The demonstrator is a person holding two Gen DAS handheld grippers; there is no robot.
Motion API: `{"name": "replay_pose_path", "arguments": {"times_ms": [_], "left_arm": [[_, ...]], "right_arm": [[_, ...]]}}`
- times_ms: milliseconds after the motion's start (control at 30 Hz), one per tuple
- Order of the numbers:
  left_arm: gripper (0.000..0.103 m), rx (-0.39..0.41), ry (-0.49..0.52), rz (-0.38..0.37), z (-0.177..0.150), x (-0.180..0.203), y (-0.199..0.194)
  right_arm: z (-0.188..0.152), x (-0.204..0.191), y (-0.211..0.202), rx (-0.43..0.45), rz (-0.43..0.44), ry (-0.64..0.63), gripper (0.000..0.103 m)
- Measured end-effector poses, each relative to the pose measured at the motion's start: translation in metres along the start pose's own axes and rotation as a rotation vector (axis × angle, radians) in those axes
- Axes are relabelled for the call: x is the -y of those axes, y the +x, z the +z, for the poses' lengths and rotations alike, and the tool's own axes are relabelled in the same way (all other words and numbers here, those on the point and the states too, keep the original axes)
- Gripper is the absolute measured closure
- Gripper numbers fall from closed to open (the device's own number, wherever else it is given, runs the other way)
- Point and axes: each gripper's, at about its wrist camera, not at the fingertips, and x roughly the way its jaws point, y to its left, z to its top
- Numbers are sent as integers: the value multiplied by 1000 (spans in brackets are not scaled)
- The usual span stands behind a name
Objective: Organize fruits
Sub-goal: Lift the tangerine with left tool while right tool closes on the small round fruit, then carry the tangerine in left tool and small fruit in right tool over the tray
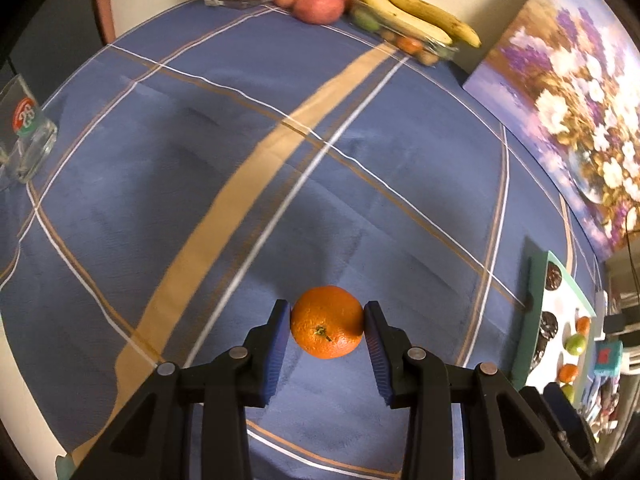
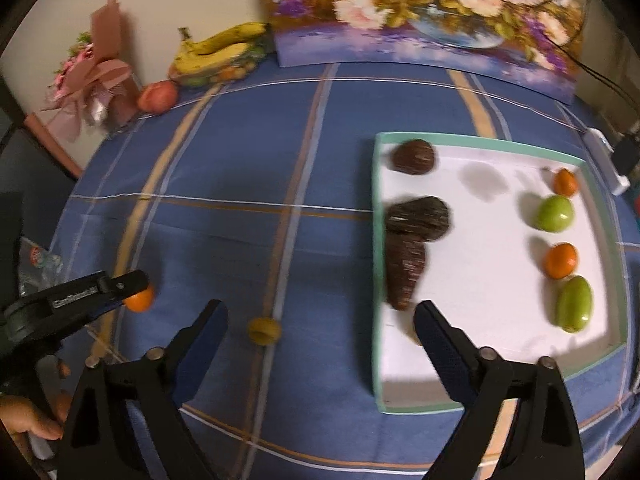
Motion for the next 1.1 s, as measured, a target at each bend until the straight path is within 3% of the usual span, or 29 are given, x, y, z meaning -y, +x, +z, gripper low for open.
{"name": "replay_pose_path", "arguments": {"times_ms": [167,233,433,700,800,1100], "left_arm": [[63,1,-14,0,2,-4,0],[63,-2,-16,-4,1,-5,1],[63,-11,-18,-14,2,-3,3],[63,-27,-17,-28,4,-5,6],[63,-23,-14,-28,3,-4,6],[63,-3,2,-24,2,0,1]], "right_arm": [[-1,-19,13,-33,58,-46,36],[-3,-25,18,-49,70,-56,49],[-7,-35,37,-114,93,-75,62],[-10,-37,53,-163,28,-94,67],[-10,-31,58,-175,13,-78,74],[-8,-17,43,-147,61,-25,75]]}}
